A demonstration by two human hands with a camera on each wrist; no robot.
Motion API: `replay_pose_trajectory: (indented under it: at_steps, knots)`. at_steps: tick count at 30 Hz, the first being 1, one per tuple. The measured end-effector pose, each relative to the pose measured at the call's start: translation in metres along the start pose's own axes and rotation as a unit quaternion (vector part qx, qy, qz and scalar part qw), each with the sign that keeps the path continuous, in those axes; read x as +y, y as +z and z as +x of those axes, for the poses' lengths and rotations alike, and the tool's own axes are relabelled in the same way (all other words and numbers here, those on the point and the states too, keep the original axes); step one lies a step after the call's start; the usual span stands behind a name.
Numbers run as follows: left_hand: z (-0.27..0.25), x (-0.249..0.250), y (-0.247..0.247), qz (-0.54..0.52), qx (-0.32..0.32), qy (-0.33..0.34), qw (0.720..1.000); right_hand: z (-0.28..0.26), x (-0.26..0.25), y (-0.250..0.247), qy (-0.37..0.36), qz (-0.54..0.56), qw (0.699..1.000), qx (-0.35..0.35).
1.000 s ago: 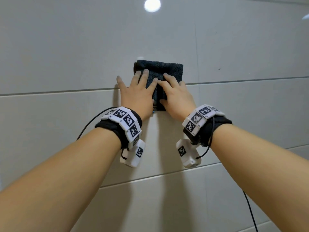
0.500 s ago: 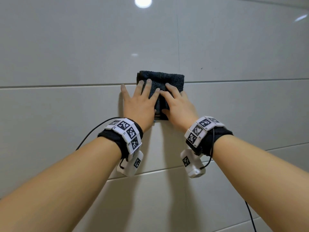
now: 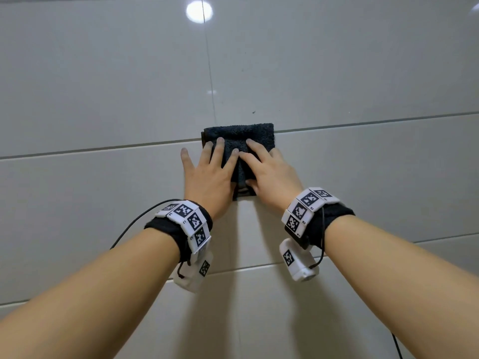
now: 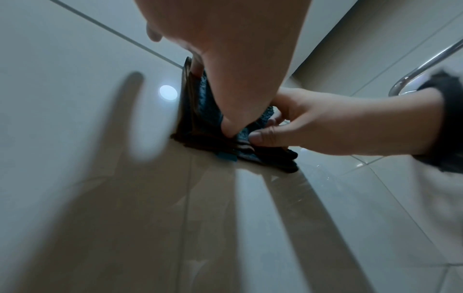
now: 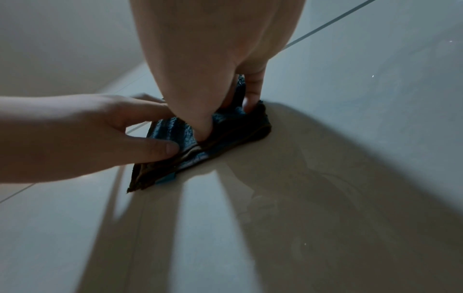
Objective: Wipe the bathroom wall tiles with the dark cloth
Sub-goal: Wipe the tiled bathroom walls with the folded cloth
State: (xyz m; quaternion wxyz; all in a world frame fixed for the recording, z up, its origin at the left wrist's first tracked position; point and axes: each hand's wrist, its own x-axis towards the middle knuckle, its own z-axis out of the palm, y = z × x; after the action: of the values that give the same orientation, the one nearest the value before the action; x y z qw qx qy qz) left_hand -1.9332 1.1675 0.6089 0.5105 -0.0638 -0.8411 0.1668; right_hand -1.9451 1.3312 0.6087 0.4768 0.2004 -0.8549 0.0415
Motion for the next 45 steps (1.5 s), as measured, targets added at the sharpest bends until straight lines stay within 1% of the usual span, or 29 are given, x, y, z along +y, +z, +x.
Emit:
replay_pose_trajectory:
  at_steps: [4,8,16,21,24,26,31,34,39,45]
  knots:
    - [0.008,0.026,-0.001,0.002,0.011,-0.006,1.000,-0.006,0.026,0.001,-0.005,0.013,1.000,0.010]
    - [0.014,0.034,-0.002,-0.001,0.021,0.004,1.000,-0.006,0.036,0.002,-0.005,0.010,1.000,0.016]
    - [0.018,0.007,-0.001,-0.005,0.065,0.061,0.996,0.008,0.021,0.002,0.016,-0.021,0.999,0.038]
    - [0.015,-0.022,-0.007,-0.009,0.066,0.070,0.995,0.022,-0.004,0.004,0.013,0.002,0.999,0.049]
    - [0.013,-0.037,-0.007,-0.011,0.077,0.083,0.994,0.024,-0.016,0.007,0.019,0.009,0.998,0.055]
    - [0.013,-0.037,-0.007,-0.017,0.088,0.086,0.992,0.024,-0.017,0.007,0.023,0.010,0.998,0.055]
    - [0.018,-0.021,-0.012,-0.052,0.106,0.059,0.991,0.023,-0.011,0.004,0.016,0.015,0.999,0.047]
    - [0.021,-0.017,-0.011,-0.056,0.115,0.058,0.990,0.025,-0.008,0.002,0.012,0.013,0.999,0.045]
    - [0.020,-0.011,-0.010,-0.041,0.106,0.056,0.992,0.023,-0.003,0.004,0.008,0.011,0.999,0.052]
    - [0.023,0.013,-0.017,-0.037,0.058,0.052,0.996,0.017,0.018,-0.001,0.018,0.013,0.998,0.051]
